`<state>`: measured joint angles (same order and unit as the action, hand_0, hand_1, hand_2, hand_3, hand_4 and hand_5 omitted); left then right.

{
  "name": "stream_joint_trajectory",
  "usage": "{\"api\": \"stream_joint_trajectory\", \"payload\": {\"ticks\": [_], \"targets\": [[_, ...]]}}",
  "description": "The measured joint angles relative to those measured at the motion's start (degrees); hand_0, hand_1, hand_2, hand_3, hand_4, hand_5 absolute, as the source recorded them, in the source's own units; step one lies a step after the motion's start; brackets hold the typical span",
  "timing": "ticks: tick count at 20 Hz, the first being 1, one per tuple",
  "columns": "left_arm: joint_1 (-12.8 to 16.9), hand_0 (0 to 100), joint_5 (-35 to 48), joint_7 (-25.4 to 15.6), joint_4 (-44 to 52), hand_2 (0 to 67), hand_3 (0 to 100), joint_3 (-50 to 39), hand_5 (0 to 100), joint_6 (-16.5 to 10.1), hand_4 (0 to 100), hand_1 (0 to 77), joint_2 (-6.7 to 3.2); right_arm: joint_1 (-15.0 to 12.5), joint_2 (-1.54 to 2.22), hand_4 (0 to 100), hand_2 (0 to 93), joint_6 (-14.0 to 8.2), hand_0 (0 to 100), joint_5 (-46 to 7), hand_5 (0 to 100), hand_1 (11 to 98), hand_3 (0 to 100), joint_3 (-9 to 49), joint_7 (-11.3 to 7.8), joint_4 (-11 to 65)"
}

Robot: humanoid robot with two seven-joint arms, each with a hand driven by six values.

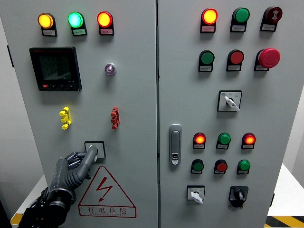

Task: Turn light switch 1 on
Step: 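Twist the rotary switch knob clockwise with the left hand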

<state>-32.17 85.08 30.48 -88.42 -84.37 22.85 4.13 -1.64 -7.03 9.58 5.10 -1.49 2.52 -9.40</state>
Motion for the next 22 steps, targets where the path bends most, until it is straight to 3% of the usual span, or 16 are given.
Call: {"api": "stream_joint_trajectory", "payload": {"ticks": [8, 22], "targets": [[0.0, 100, 0.0, 0.7, 0.0, 53.5, 95, 0.2, 72, 0.0, 100, 56.4, 0.00, 0.0, 0.00, 23, 0.0, 0.0, 0, 0.0, 15, 22.7, 11, 0.0, -0.04, 0.0], [-0.1, 100, -0.2, 0.7, 0.3, 53.5, 96, 0.2, 73, 0.0, 100, 49.8, 0.00, 0.0, 0.00, 23, 0.0, 0.0, 0, 0.0, 15, 22.6, 11, 0.0, 0.01, 0.0]]}}
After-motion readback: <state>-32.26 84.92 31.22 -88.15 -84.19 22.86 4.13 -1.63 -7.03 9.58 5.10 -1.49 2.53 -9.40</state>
